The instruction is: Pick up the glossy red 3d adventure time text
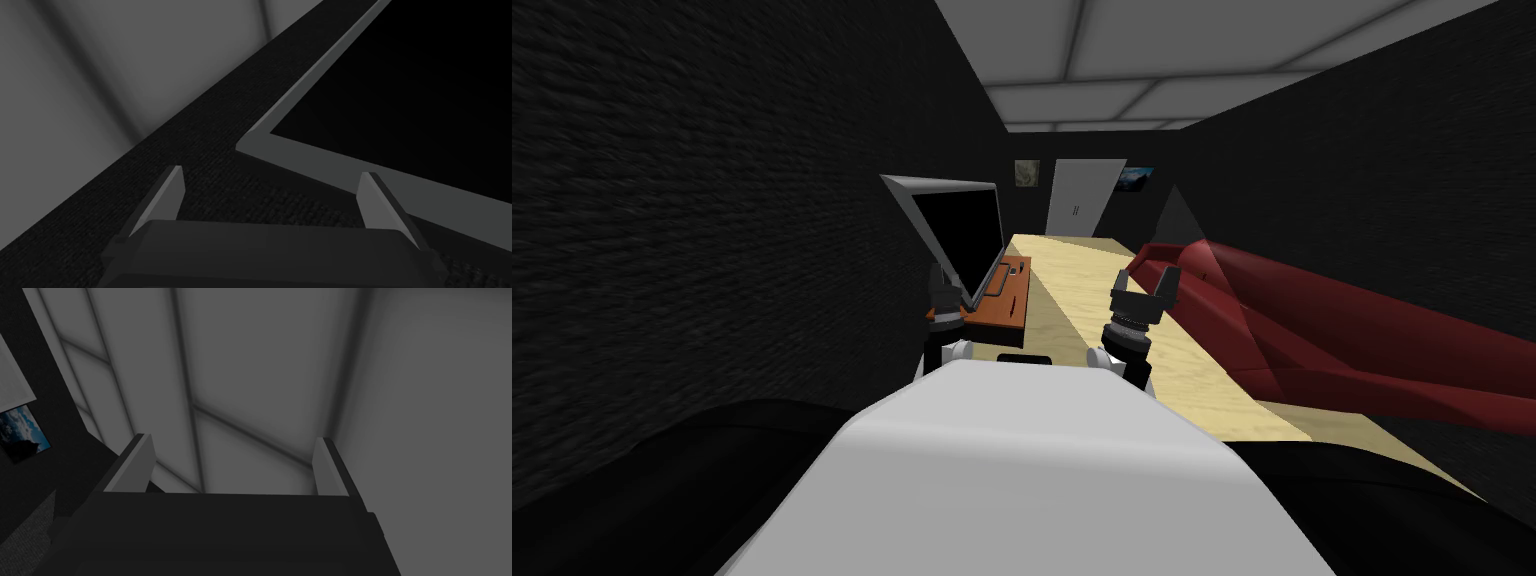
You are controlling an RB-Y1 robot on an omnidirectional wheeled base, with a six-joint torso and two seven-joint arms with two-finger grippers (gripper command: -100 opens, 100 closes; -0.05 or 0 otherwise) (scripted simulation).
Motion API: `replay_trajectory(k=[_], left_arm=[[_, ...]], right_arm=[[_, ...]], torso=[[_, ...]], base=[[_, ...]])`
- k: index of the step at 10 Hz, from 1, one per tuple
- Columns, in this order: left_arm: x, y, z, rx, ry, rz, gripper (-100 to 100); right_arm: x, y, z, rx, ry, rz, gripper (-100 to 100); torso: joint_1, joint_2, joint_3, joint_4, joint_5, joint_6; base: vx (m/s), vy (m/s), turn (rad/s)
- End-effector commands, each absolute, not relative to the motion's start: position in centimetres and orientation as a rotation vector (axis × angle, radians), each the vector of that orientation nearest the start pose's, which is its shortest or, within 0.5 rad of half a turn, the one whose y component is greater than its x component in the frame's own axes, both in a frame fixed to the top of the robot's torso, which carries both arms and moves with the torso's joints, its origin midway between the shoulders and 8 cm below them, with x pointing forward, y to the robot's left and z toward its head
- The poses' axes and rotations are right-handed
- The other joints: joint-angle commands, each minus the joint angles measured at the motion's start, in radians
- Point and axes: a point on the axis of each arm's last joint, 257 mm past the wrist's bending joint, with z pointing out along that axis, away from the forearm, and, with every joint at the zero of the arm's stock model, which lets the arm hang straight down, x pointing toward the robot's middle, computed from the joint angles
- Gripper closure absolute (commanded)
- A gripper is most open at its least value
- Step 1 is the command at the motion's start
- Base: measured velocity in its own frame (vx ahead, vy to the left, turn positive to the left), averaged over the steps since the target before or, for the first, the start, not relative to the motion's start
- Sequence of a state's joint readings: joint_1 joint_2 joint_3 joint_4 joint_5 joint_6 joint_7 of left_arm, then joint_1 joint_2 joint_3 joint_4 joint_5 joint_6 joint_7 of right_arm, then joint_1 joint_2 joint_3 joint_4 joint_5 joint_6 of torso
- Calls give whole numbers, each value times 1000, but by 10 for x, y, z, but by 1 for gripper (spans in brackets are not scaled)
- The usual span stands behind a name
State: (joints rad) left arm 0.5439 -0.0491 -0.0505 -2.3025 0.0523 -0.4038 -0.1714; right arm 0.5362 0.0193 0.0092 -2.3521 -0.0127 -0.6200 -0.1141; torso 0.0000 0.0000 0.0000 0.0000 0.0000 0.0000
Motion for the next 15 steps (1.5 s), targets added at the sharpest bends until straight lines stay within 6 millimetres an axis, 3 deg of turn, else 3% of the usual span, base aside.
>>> replay_trajectory(k=[1,5,7,8,15], left_arm=[[356,274,-5,-724,727,-1180,-100],[363,265,-21,-675,835,-1158,-100],[372,259,-43,-645,941,-1119,-100],[372,259,-43,-640,946,-1119,-100],[394,268,-159,-557,1358,-866,-100]], right_arm=[[304,-277,66,583,451,1446,0],[304,-277,66,583,450,1446,0],[304,-277,66,583,450,1446,0],[304,-277,66,583,450,1446,0],[304,-277,66,583,450,1446,0]], torso=[[0,0,0,0,0,0],[-3,0,0,0,-1,0],[-2,0,0,0,0,0],[-3,1,0,0,-1,0],[-7,2,1,0,-2,0]], base=[[-1,-16,-7],[-1,-32,-4],[-8,-41,-10],[-14,-46,-3],[-21,-97,-12]])
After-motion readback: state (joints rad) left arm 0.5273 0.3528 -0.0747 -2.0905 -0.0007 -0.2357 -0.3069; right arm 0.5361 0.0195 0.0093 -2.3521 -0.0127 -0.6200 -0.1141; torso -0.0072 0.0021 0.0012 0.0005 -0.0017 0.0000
